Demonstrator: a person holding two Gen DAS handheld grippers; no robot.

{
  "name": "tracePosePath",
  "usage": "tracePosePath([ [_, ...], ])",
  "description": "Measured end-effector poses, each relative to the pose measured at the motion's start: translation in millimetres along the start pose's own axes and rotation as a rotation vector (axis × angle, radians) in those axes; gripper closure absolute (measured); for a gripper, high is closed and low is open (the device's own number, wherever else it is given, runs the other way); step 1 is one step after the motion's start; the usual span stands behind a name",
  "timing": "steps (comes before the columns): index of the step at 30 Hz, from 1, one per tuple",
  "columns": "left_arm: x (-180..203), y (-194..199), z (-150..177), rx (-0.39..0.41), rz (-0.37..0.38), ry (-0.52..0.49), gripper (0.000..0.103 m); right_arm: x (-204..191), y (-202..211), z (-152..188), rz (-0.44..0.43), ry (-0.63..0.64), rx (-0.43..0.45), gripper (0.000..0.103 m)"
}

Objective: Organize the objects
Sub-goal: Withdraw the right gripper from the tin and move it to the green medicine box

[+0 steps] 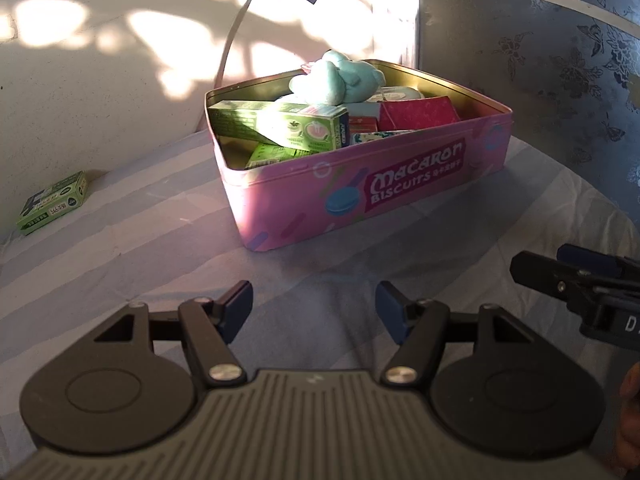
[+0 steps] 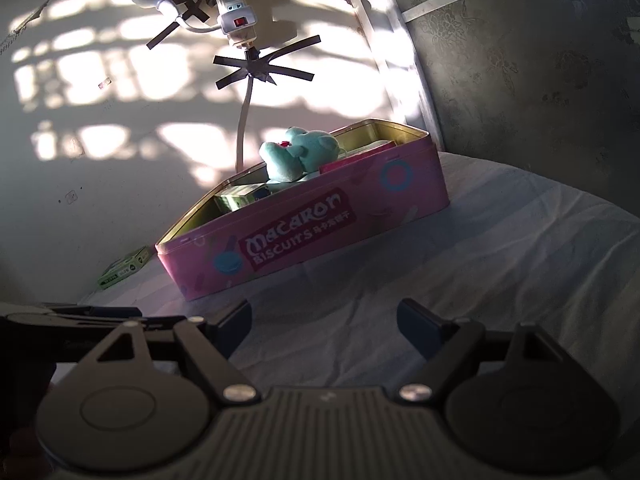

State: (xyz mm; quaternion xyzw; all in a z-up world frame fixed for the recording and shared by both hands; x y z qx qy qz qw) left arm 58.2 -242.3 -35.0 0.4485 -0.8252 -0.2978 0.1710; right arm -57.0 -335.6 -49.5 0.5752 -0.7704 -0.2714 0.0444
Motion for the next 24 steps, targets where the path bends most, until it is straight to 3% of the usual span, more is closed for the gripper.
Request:
tracePosePath([
  [12, -83, -6, 17, -0.003, -0.108, 0.086, 0.033, -52, -23, 12, -0.057, 0.072, -0.08, 0.02],
  [24, -196, -4, 19, 0.023, -0.24, 0.196, 0.033, -141, -67, 15, -0.183, 0.167, -0.17, 0.02],
])
Point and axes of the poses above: each gripper's, at about its wrist camera, not at the fingertips, and y roughly against the way its jaws point, x to its right, z to its underside, the point moved 9 cm from there along -y, roughly the way its jaws point, and after that the axes turned 8 degrees about y, right-handed, at the moved point
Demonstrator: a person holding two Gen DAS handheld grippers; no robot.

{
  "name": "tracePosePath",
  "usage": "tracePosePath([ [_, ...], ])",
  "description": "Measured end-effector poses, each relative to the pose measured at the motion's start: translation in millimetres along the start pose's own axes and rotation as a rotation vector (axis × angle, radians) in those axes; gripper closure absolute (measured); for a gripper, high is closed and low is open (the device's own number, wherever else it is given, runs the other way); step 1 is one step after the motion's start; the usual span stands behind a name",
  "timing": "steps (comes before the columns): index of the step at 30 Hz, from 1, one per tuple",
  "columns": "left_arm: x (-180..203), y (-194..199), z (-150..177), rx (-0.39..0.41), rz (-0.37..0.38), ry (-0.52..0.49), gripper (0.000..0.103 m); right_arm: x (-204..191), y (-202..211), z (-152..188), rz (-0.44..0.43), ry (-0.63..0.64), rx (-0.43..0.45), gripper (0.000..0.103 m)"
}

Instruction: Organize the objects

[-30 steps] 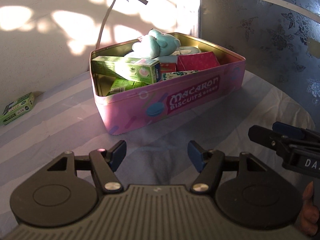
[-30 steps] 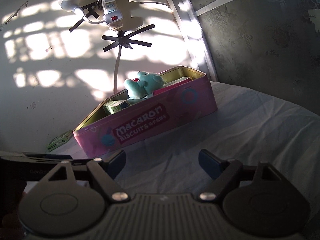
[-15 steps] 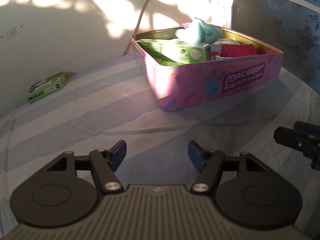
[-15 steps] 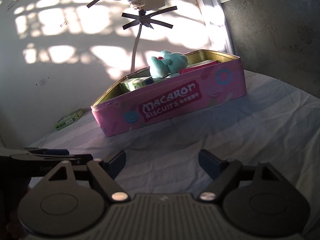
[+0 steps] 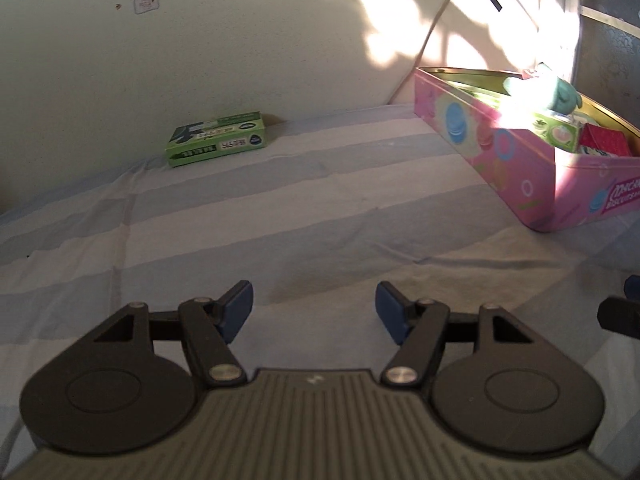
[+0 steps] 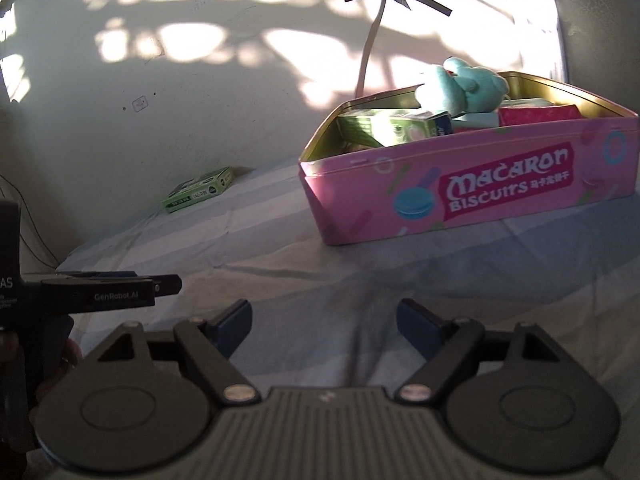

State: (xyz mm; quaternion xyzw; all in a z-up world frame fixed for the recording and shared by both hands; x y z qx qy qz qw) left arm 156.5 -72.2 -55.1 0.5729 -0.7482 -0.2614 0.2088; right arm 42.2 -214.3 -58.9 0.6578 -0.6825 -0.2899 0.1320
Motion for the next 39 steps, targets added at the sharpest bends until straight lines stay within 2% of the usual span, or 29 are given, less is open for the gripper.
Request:
tracePosePath([
  [13, -116, -14, -14, 0.024, -0.138, 0.105, 0.033, -86, -46, -11, -0.067, 0.119, -0.086, 0.02],
  [18, -149, -19, -15, 0.022, -0.159, 0.164, 0.033, -111, -66, -17, -0.088, 0.161, -0.11, 0.02],
  [21, -169, -20, -15, 0.028, -0.153, 0.238, 0.033, -129, -85, -28, -0.113, 0.184, -0.121, 0.02],
  [28, -199, -19, -15, 0.035, -0.148, 0.364, 0.033, -172, -159, -87, -0.152, 0.194, -0.096, 0.021],
  [30, -201, -19, -16, 0.038, -0.133, 0.382, 0.029, -184, -188, -110, -0.157, 0.183, -0.087, 0.016],
  [32, -199, -21, -17, 0.037, -0.133, 0.377, 0.027, -191, -219, -132, -0.133, 0.155, -0.086, 0.014],
  [34, -196, -21, -18, 0.033, -0.133, 0.359, 0.026, -196, -247, -151, -0.092, 0.13, -0.074, 0.008],
  [35, -194, -21, -19, 0.031, -0.128, 0.356, 0.026, -199, -263, -161, -0.082, 0.115, -0.075, 0.001],
  [39, -198, -19, -19, 0.03, -0.103, 0.397, 0.024, -212, -307, -191, -0.052, 0.104, -0.087, 0.0],
])
Point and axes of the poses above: each gripper's, at about its wrist camera, not at the fingertips, and y roughly against the way its jaws point, x to its right, z to its underside, the point moved 9 cm from there along -y, roughly the way its jaws point, and after that the axes turned 8 degrees about y, right-handed, at the moved point
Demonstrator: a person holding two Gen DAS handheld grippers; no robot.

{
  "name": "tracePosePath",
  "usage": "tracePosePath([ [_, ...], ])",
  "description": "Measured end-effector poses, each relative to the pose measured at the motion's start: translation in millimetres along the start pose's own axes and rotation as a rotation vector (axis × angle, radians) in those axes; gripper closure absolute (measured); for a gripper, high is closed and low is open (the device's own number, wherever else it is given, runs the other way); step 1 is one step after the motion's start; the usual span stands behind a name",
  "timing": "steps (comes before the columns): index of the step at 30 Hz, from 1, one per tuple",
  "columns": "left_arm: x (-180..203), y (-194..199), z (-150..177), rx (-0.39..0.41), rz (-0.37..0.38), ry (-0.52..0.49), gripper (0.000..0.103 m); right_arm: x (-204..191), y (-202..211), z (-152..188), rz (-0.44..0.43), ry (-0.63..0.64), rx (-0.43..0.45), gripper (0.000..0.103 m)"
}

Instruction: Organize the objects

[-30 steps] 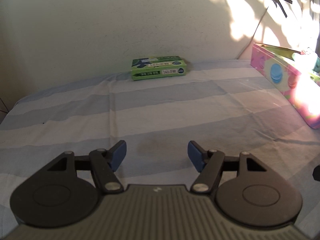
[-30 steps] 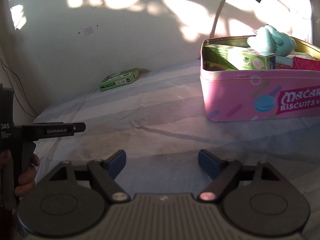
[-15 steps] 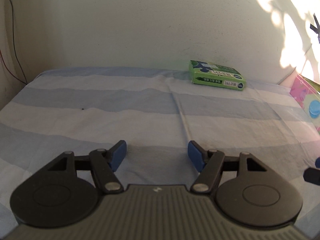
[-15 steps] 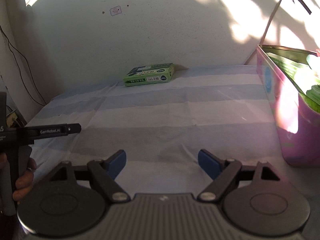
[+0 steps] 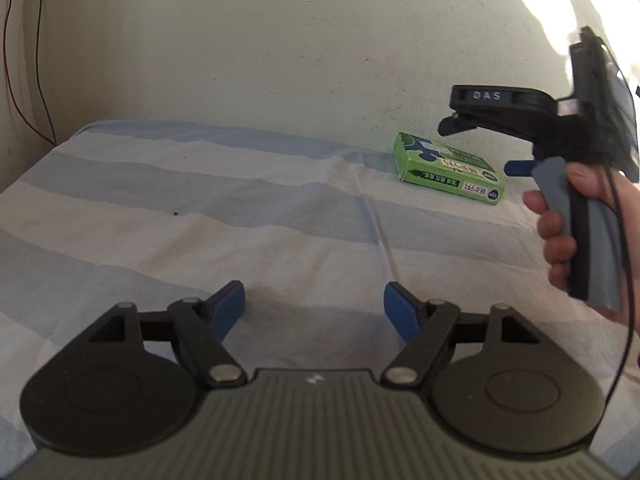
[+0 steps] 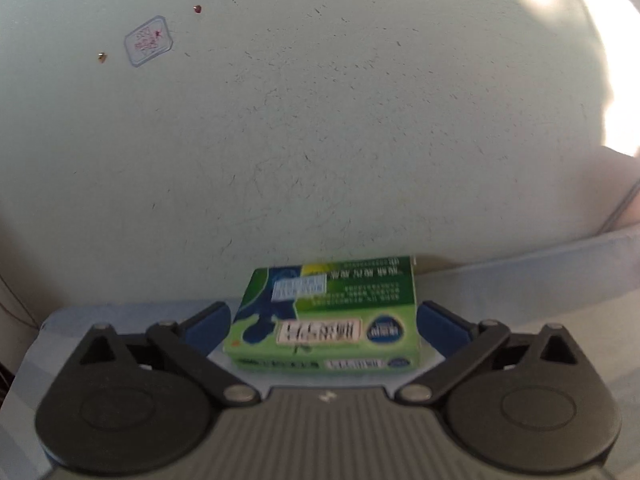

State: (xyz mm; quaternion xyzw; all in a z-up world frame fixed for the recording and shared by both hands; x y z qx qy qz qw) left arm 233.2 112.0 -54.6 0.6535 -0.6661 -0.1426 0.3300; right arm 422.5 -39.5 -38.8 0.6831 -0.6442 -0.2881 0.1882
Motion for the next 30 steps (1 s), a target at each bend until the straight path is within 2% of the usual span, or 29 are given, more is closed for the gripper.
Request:
tracePosePath([
  [4, 0, 2, -1, -0.007, 0.011, 0.025, 0.023, 0, -38, -14, 0.052, -0.022, -0.09, 0.0],
  [11, -3, 5, -1, -0.016, 0.03, 0.052, 0.021, -28, -54, -13, 0.128, 0.124, -0.124, 0.0],
  [14, -2, 5, 0, -0.016, 0.03, 0.047, 0.021, -28, -54, -3, 0.273, 0.246, -0.128, 0.0],
  [17, -2, 5, -2, -0.019, 0.035, 0.055, 0.02, -11, -47, 3, 0.344, 0.221, -0.094, 0.0],
  [26, 1, 2, -2, -0.02, 0.036, 0.05, 0.019, 25, -31, 9, 0.368, 0.155, -0.061, 0.0],
  [30, 1, 4, -1, -0.018, 0.033, 0.052, 0.019, 30, -22, 19, 0.349, 0.26, -0.089, 0.0],
])
Point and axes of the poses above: each gripper's, at about its wrist camera, not at the fingertips, and y roughly against the way its jaws point, x to its right, z to its underside, the point moved 9 cm from there along -y, roughly the way its jaws point, and after that the axes turned 8 degrees about y, right-handed, at the moved point
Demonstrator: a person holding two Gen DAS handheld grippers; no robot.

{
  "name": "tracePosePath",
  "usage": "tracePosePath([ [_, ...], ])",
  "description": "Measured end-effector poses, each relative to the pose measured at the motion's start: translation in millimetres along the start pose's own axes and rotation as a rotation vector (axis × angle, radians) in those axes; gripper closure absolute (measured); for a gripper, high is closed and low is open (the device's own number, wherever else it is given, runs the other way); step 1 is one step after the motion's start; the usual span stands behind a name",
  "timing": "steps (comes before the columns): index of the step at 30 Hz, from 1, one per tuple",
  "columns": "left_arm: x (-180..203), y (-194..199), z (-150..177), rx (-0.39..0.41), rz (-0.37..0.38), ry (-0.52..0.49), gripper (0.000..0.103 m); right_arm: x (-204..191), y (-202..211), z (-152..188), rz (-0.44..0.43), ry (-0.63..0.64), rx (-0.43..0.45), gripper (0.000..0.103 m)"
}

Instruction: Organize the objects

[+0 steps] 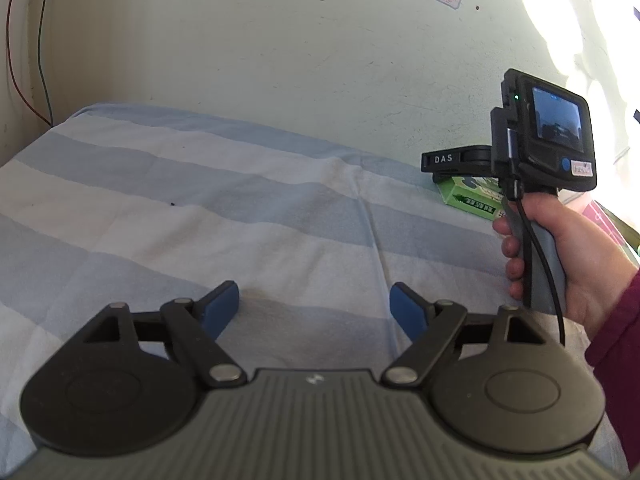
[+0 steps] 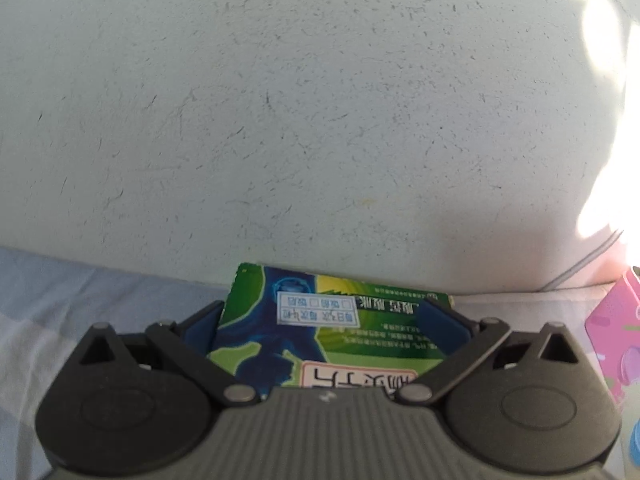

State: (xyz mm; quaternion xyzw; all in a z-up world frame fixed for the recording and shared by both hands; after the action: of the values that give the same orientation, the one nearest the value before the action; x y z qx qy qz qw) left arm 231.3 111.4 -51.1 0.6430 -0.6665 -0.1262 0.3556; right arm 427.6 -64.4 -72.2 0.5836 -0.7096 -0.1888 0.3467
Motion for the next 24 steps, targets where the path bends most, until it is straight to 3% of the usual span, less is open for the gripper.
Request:
tracePosePath([
  [6, 0, -1, 1, -0.001, -0.001, 0.007, 0.019, 40, 16, 25, 0.014, 0.006, 0.002, 0.0],
  [13, 3, 0, 2, -0.006, 0.004, 0.004, 0.016, 51, 83, 80, -0.058, 0.103, 0.027, 0.0],
  [14, 2, -1, 2, -0.007, 0.007, 0.006, 0.016, 49, 93, 88, -0.104, 0.091, 0.012, 0.005],
  [16, 2, -1, 1, -0.007, 0.011, 0.01, 0.017, 45, 109, 103, -0.277, -0.056, -0.036, 0.01],
  [17, 2, -2, 1, -0.006, 0.012, 0.012, 0.016, 46, 122, 109, -0.292, -0.034, -0.019, 0.018],
  [18, 3, -1, 2, -0.006, 0.014, 0.014, 0.016, 48, 134, 112, -0.303, -0.028, 0.023, 0.018],
  [19, 3, -1, 2, -0.005, 0.015, 0.016, 0.016, 53, 145, 114, -0.302, -0.037, 0.068, 0.009],
  [21, 4, -3, 2, -0.003, 0.013, 0.009, 0.016, 66, 155, 108, -0.256, -0.058, 0.125, 0.002],
  [24, 6, -3, 3, 0.001, 0.005, -0.009, 0.016, 93, 138, 81, -0.242, -0.11, 0.15, 0.001],
])
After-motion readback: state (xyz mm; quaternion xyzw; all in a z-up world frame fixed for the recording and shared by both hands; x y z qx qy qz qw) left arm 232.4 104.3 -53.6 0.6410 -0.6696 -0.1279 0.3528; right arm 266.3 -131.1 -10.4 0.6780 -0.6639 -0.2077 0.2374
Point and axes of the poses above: each gripper's, at about its wrist camera, not at the fingertips, and y roughly against the way its jaws point, x to its right, z to its underside, the point moved 9 cm from there along -y, roughly the way its jaws point, and after that the axes turned 8 degrees about y, right-handed, at the moved point
